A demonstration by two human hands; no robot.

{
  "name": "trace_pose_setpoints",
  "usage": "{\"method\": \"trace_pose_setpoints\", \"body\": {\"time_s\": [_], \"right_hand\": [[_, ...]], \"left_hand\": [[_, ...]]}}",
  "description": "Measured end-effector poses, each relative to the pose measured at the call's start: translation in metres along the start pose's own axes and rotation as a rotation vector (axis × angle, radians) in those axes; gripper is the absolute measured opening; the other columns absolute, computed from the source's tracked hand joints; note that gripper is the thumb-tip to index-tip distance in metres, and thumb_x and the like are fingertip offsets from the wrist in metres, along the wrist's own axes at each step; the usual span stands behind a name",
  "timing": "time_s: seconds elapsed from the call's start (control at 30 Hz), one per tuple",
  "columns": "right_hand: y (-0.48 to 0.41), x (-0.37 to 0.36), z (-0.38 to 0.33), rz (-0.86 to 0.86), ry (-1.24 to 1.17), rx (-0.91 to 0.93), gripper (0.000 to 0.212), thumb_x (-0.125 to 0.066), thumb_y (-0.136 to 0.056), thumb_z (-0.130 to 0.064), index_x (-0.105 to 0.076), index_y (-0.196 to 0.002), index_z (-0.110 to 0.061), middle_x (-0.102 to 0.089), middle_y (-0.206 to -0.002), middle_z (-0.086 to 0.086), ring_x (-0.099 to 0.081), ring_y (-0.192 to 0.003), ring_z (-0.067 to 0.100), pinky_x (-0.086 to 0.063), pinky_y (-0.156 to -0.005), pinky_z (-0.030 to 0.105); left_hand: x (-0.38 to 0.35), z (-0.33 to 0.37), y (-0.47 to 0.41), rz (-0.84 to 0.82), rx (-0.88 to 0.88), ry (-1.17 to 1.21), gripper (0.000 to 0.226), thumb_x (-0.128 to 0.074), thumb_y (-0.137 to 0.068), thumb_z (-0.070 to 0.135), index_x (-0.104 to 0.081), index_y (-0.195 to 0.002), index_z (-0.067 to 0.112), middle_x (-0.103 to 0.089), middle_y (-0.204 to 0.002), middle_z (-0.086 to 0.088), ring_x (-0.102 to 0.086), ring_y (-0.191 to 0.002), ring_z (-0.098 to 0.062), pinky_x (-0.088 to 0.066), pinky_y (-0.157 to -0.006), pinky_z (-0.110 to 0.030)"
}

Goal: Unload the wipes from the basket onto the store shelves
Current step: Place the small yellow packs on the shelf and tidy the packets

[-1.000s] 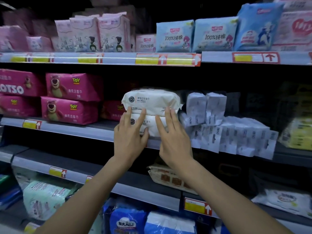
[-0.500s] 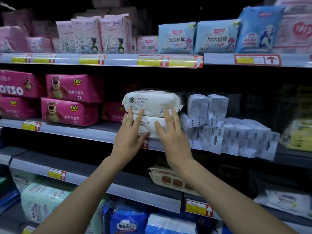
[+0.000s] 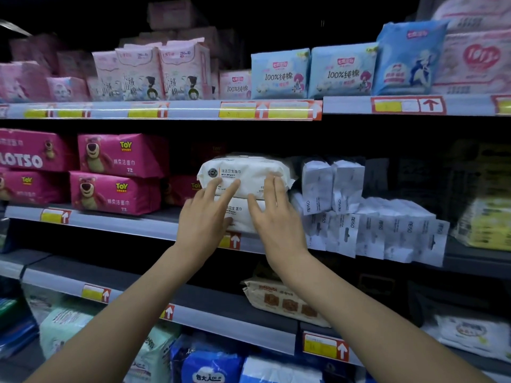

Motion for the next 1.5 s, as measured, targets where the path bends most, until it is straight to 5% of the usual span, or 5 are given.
{"method": "trace_pose_setpoints", "body": {"time_s": [0.4, 0.73, 1.0, 1.3, 1.5], "right_hand": [[0.017, 0.022, 0.022, -0.174, -0.277, 0.125, 0.081, -0.073, -0.082, 0.005, -0.037, -0.151, -0.016, 0.007, -0.17, 0.018, 0.009, -0.158, 0.033, -0.042, -0.109, 0.037], [0.082, 0.058, 0.087, 0.212, -0.574, -0.11, 0.018, -0.06, -0.098, -0.018, -0.068, -0.114, -0.022, -0.053, -0.098, -0.003, -0.056, -0.081, 0.016, -0.049, -0.054, 0.031], [0.135, 0.018, 0.179, 0.109, -0.117, -0.237, 0.08, -0.077, -0.082, -0.007, -0.046, -0.154, -0.024, -0.038, -0.155, 0.025, -0.033, -0.146, 0.046, -0.038, -0.113, 0.055], [0.14, -0.013, 0.198, -0.048, -0.186, -0.225, 0.101, -0.076, -0.076, 0.007, -0.035, -0.159, -0.03, -0.019, -0.169, 0.019, -0.015, -0.157, 0.039, -0.056, -0.061, 0.032], [0.141, -0.003, 0.204, -0.066, -0.216, -0.184, 0.086, -0.071, -0.083, -0.009, -0.037, -0.158, -0.032, -0.021, -0.169, 0.016, -0.016, -0.157, 0.036, -0.06, -0.078, 0.038]], "left_hand": [[0.025, 0.021, 0.004, -0.193, 0.077, -0.007, 0.089, -0.074, -0.088, 0.047, -0.027, -0.161, 0.033, -0.033, -0.165, -0.008, -0.057, -0.128, -0.034, -0.047, -0.096, -0.047], [0.06, 0.094, 0.028, -0.059, -0.085, 0.125, 0.054, -0.066, -0.092, 0.049, -0.06, -0.139, 0.024, -0.062, -0.135, -0.01, -0.061, -0.12, -0.036, -0.049, -0.091, -0.048], [0.038, 0.18, 0.03, -0.06, -0.322, -0.031, 0.09, -0.058, -0.095, 0.059, -0.005, -0.166, 0.041, 0.001, -0.174, -0.02, -0.01, -0.157, -0.05, -0.027, -0.119, -0.068], [-0.002, 0.185, 0.02, -0.113, -0.231, -0.111, 0.085, -0.048, -0.101, 0.063, 0.006, -0.164, 0.044, 0.017, -0.172, -0.02, 0.006, -0.157, -0.052, -0.025, -0.12, -0.067], [0.009, 0.188, 0.021, -0.172, -0.217, -0.151, 0.085, -0.042, -0.1, 0.068, 0.011, -0.163, 0.045, 0.022, -0.171, -0.019, 0.005, -0.157, -0.051, -0.024, -0.122, -0.065]]}}
Point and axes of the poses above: each hand's wrist, its own y-axis away from the middle knuckle, its own x-axis out of the back of the hand, z = x × y, the point moved 1 cm from there along -y, towards the middle knuckle
